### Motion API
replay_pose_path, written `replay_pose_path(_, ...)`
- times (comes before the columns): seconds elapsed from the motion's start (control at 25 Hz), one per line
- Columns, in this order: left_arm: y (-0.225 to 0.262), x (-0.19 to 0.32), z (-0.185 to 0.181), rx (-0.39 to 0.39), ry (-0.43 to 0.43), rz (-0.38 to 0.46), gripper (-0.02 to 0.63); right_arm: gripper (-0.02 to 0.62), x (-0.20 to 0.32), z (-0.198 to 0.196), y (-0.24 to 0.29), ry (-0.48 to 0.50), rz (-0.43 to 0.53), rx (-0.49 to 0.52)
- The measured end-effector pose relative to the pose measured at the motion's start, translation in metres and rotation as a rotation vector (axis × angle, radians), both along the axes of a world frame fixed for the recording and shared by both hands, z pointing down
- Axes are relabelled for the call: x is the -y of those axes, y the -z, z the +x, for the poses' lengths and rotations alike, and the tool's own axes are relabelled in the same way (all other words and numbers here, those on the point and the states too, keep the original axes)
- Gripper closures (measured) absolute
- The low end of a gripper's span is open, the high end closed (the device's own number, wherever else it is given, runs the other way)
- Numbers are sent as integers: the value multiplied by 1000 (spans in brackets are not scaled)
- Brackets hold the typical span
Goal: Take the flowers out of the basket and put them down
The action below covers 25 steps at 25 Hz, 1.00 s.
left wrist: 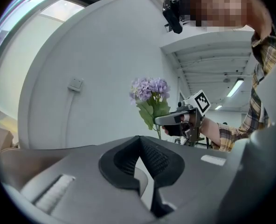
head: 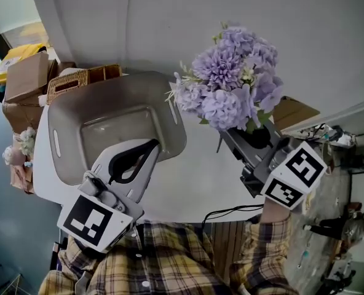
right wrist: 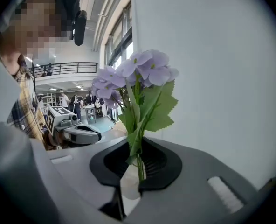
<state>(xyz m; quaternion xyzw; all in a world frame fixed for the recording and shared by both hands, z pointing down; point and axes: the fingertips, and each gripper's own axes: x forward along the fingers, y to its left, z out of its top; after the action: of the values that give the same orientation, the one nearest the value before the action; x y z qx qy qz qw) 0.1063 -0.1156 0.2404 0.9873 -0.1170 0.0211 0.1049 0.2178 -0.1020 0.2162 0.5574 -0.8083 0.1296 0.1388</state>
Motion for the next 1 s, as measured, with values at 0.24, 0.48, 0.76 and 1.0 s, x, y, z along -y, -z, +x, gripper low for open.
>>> replay_pose_path(0.24,-4,-19,25,20,-92,-10,594,548,-45,49,-42,-158,-78,39)
replay_pose_path(0.48,-9,-36,45,37,-147,-20,594,548,-87,72,-87,-272,-144,83)
replay_pose_path(0.76,-27,-51,67,54,-227,-21,594,548,-108,74,-159,-379,-205,131)
replay_pose_path(1.0,-35,-67,90,87,-269,-17,594,548,-120,82,-213,-429,-296,160)
